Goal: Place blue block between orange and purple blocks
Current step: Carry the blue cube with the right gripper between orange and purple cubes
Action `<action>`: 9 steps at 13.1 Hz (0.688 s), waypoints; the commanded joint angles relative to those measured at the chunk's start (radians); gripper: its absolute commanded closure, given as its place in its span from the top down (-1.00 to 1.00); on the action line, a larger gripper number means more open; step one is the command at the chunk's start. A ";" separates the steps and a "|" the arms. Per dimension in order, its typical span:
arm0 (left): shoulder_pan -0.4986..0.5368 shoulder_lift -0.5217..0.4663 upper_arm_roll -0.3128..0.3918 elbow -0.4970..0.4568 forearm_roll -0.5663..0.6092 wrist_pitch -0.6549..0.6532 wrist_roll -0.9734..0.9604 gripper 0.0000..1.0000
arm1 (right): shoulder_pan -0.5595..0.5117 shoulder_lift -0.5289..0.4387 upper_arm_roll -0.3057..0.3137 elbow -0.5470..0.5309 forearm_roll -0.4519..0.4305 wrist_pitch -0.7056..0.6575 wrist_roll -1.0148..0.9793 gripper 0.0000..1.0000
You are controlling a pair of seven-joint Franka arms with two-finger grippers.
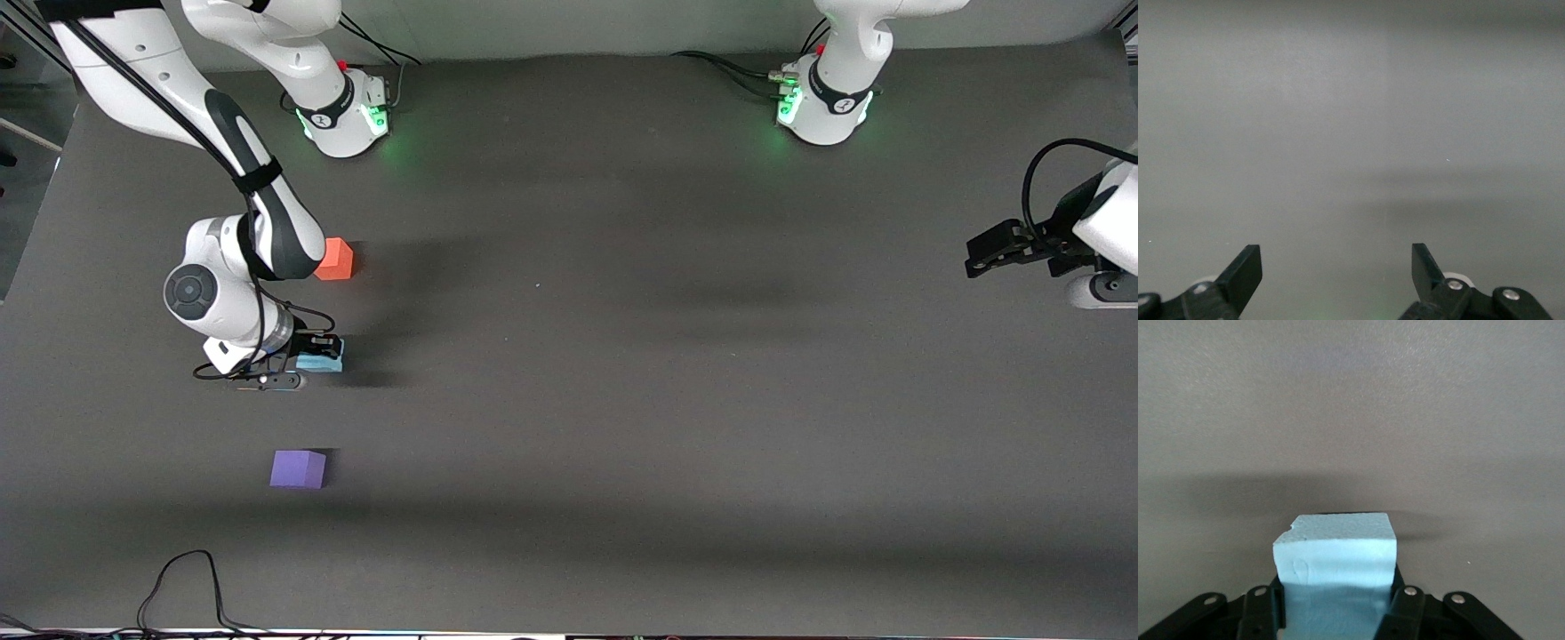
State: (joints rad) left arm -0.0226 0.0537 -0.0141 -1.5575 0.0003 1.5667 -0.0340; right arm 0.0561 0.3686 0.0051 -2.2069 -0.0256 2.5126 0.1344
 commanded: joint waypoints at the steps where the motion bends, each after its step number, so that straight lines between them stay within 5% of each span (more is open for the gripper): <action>1: -0.003 -0.025 0.002 -0.027 0.014 0.007 0.014 1.00 | 0.014 0.016 -0.013 -0.004 0.016 0.032 -0.019 -0.22; 2: 0.000 -0.022 0.003 -0.026 0.003 0.001 0.013 1.00 | 0.014 0.021 -0.014 -0.004 0.016 0.032 -0.019 -0.16; 3: -0.002 -0.017 0.003 -0.026 0.003 0.001 0.011 1.00 | 0.014 0.023 -0.014 -0.004 0.016 0.032 -0.019 0.18; 4: -0.003 -0.017 0.002 -0.026 0.006 -0.002 0.011 1.00 | 0.014 0.021 -0.016 -0.004 0.016 0.032 -0.018 0.99; 9: -0.003 -0.015 0.002 -0.024 0.004 -0.004 0.014 1.00 | 0.014 -0.120 -0.019 0.006 0.016 -0.073 -0.006 1.00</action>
State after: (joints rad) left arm -0.0226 0.0538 -0.0145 -1.5648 0.0002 1.5644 -0.0339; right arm 0.0562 0.3609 0.0005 -2.1961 -0.0256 2.5219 0.1345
